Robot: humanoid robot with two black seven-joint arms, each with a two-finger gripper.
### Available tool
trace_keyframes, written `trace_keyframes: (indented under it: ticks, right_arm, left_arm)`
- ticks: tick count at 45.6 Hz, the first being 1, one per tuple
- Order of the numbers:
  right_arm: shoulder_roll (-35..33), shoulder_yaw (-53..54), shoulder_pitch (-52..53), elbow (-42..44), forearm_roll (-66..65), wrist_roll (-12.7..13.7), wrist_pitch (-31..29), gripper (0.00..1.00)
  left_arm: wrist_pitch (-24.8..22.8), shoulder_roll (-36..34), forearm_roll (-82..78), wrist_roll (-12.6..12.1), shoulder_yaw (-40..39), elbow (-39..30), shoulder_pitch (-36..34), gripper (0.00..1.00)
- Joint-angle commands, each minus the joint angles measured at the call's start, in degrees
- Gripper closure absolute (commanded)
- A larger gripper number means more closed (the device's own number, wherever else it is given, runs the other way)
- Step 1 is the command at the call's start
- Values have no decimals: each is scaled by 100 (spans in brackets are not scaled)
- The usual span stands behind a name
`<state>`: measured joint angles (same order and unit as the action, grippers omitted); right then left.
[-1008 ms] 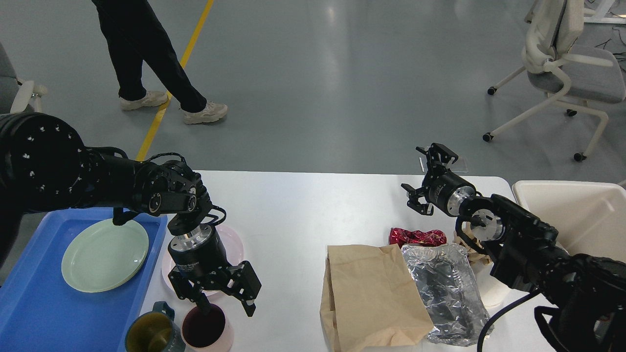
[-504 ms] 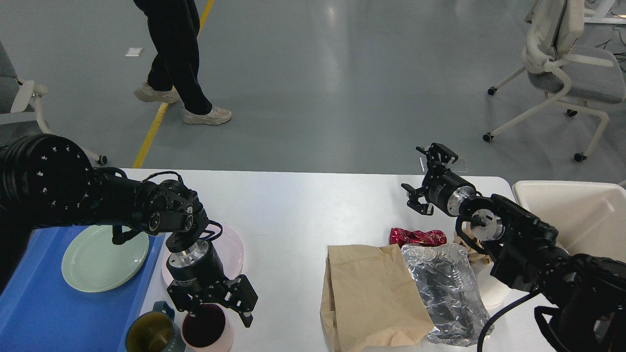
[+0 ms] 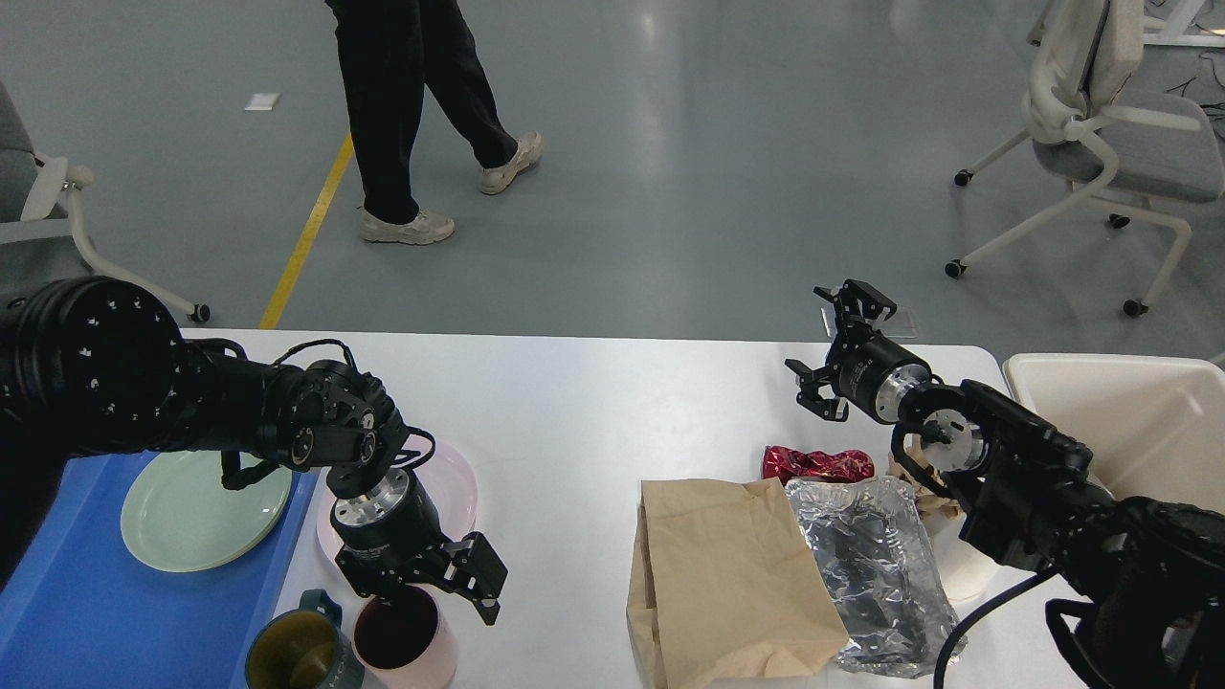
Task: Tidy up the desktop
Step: 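Close the left gripper around the pink cup, then lift the pink cup with the left gripper and carry it toward the blue bin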
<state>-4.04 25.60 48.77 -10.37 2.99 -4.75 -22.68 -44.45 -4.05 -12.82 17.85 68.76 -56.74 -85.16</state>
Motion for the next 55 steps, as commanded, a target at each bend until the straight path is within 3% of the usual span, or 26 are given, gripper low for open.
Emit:
trace_keyframes:
  ticks: [1, 7, 12, 21, 30, 34, 39, 47, 55]
  right_arm:
    - [0, -2, 1, 0, 0, 0, 0, 0]
    - [0, 6, 1, 0, 0, 0, 0, 0]
    - [0, -2, 1, 0, 0, 0, 0, 0]
    - [0, 7, 1, 0, 0, 0, 0, 0]
    - [0, -2, 1, 0, 0, 0, 0, 0]
    - [0, -2, -7, 0, 0, 0, 0, 0]
    - [0, -2, 1, 0, 0, 0, 0, 0]
    - [0, -2, -7, 0, 0, 0, 0, 0]
    - [0, -2, 1, 0, 0, 0, 0, 0]
  left_arm:
    - [-11, 0, 7, 8, -20, -4, 9, 4]
    - [-55, -17, 7, 17, -11, -4, 0, 11]
    - [-108, -44, -10, 0, 6, -4, -18, 29]
    - [-117, -44, -10, 0, 103, -4, -44, 44]
    - [-231, -70, -10, -9, 129, -4, -97, 66]
    - [-415, -70, -10, -158, 129, -4, -106, 77]
    - [-539, -70, -10, -343, 120, -13, -141, 84]
    - [-846, -70, -1, -361, 129, -4, -202, 99]
    - [-890, -70, -1, -352, 129, -4, -229, 100]
